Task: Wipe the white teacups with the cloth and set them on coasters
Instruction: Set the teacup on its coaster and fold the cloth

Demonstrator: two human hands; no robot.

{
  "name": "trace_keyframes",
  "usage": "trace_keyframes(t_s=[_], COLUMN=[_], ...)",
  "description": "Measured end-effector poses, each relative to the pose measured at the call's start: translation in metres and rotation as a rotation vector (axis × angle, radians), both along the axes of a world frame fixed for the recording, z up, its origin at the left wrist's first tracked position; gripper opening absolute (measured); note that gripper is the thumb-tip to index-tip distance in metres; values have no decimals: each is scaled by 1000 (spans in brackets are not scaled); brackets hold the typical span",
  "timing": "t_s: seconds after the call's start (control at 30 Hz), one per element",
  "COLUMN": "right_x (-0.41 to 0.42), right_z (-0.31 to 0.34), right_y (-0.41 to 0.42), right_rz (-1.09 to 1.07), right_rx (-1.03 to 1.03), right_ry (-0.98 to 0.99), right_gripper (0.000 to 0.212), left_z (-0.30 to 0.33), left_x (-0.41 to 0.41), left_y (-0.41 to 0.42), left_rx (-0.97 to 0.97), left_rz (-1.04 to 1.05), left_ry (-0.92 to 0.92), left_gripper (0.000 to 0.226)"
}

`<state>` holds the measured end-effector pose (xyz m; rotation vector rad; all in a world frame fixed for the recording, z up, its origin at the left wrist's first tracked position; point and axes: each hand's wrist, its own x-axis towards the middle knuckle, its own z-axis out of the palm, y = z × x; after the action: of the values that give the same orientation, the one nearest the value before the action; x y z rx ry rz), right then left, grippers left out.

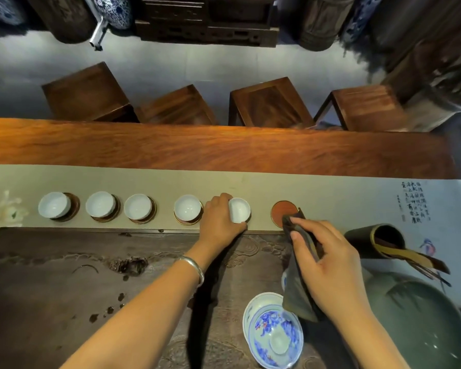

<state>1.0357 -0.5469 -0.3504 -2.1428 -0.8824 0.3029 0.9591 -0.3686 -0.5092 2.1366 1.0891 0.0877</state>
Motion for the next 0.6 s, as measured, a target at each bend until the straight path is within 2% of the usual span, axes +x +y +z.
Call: trace_keyframes(t_s=[0.1,0.23,0.3,0.37,0.43,0.5,0.6], right_x=[-2,-6,-9,-14,-20,-29,-49], right_z=[1,3,5,9,12,15,22], right_y=[2,4,5,7,10,13,20], right_rz=[0,-5,-16,-28,-26,-6,87], right_rx=[9,16,34,71,110,131,127], right_ry=[9,21,25,52,77,79,102], right_gripper=[22,22,20,20,25,24,24], left_z=[-4,8,31,62,95,121,141], left_x=[0,-1,-5,-15,-32,-54,-85], left_y=[-3,-8,-16,-27,-39,-56,-77], left_rx=[9,8,-13,-188,-537,-838,-947], left_rz=[16,47,84,113,74,-14,-58], left_ry=[4,-77,-188,-346,-499,-558,-595], left_gripper=[69,91,83,59,40,47,58])
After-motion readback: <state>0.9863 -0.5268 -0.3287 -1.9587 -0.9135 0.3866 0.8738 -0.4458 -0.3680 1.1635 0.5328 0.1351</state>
